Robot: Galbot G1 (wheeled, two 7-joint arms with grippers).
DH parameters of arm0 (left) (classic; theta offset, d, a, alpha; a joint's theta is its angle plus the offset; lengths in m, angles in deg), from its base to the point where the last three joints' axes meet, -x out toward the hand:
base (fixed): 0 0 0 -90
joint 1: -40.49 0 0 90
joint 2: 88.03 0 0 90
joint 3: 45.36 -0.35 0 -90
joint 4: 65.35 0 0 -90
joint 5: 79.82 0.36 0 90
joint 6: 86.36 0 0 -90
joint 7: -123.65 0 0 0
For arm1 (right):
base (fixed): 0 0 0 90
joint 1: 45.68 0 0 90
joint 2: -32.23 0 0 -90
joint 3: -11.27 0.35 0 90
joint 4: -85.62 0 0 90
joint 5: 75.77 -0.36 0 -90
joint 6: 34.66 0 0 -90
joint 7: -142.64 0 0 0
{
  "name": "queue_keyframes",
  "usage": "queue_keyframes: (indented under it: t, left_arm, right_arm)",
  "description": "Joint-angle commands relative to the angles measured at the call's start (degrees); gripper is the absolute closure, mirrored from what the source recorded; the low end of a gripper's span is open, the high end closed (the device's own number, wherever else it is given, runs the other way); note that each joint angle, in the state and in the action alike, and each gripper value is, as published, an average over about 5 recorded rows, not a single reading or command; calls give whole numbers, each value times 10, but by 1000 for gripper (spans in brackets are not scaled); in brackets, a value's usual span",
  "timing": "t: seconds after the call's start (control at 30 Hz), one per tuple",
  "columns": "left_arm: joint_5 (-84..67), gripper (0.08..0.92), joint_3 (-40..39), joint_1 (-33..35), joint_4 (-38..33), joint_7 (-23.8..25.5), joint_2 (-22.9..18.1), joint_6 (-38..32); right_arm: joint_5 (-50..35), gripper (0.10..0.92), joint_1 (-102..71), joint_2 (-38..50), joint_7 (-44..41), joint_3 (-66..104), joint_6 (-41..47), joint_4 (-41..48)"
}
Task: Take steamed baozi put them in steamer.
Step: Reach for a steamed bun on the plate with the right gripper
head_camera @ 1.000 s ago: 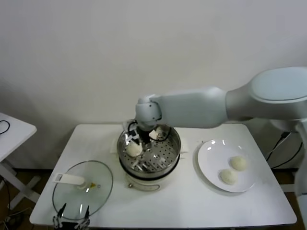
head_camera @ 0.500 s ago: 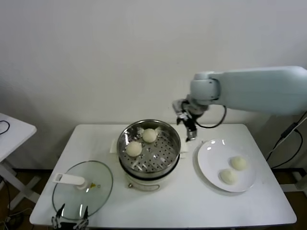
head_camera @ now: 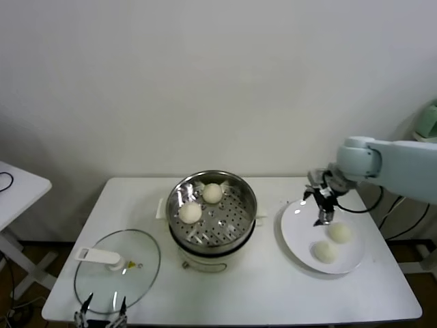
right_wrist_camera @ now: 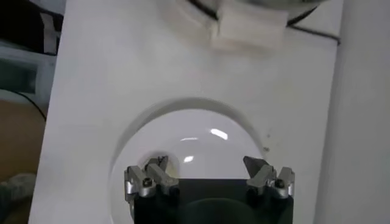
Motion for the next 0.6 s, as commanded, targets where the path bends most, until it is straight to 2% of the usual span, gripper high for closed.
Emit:
queue_keyframes:
  t: [0.03, 0.6]
  left_arm:
    - [4, 177, -1, 1, 0, -1, -2, 0]
    - [14, 177, -4, 6, -1, -2, -3, 0]
  right_arm:
    - [94, 203, -167, 96, -1, 98, -4, 11]
    - [139, 203, -285, 94, 2, 197, -2, 55]
